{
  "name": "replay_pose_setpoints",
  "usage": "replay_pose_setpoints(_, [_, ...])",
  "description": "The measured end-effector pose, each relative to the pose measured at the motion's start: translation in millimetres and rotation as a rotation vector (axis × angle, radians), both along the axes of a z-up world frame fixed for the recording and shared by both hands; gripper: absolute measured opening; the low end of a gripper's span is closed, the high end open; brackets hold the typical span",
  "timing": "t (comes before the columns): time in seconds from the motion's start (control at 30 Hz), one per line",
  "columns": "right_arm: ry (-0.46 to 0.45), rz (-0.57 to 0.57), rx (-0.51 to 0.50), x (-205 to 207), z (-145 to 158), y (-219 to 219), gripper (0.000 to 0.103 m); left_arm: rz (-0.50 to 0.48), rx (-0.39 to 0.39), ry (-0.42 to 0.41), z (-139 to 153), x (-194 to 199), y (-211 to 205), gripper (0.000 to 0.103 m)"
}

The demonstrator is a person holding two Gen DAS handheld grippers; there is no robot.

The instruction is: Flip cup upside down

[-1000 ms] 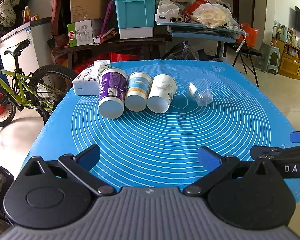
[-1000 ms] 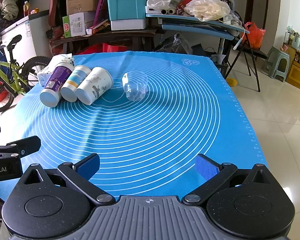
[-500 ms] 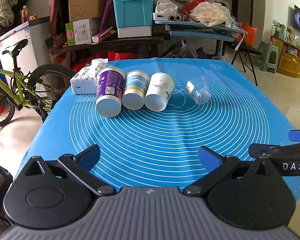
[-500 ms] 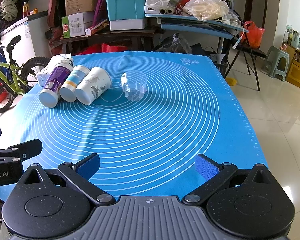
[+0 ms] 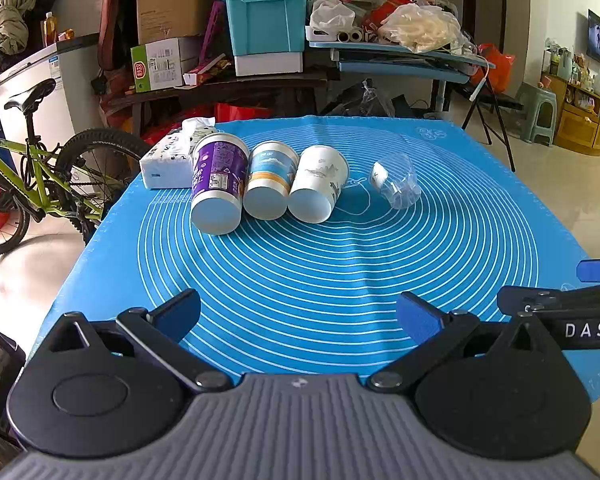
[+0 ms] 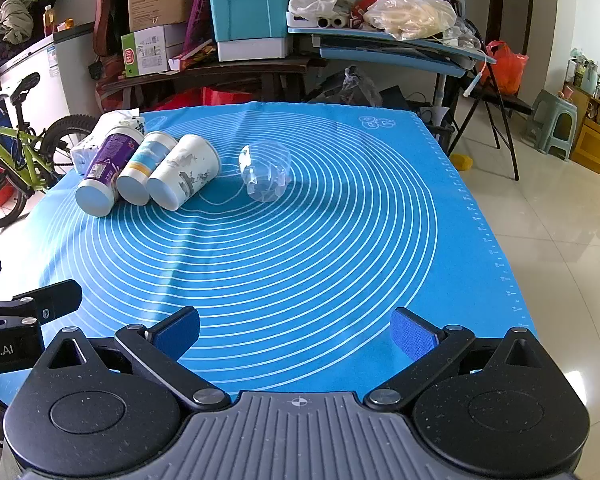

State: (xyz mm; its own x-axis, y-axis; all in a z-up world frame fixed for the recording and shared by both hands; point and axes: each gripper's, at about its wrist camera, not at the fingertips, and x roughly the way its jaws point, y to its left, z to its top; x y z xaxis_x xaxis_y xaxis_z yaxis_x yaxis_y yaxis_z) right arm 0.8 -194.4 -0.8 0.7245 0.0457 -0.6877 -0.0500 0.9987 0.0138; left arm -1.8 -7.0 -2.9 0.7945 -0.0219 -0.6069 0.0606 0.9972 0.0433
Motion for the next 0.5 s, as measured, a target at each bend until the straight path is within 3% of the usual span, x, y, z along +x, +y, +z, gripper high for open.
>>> replay_pose_setpoints(0.5, [0.000,0.000,0.001,0.5,-0.6,0.0,0.103,0.001,0.002,-0.001,0.4,0.6,-2.0,0.102])
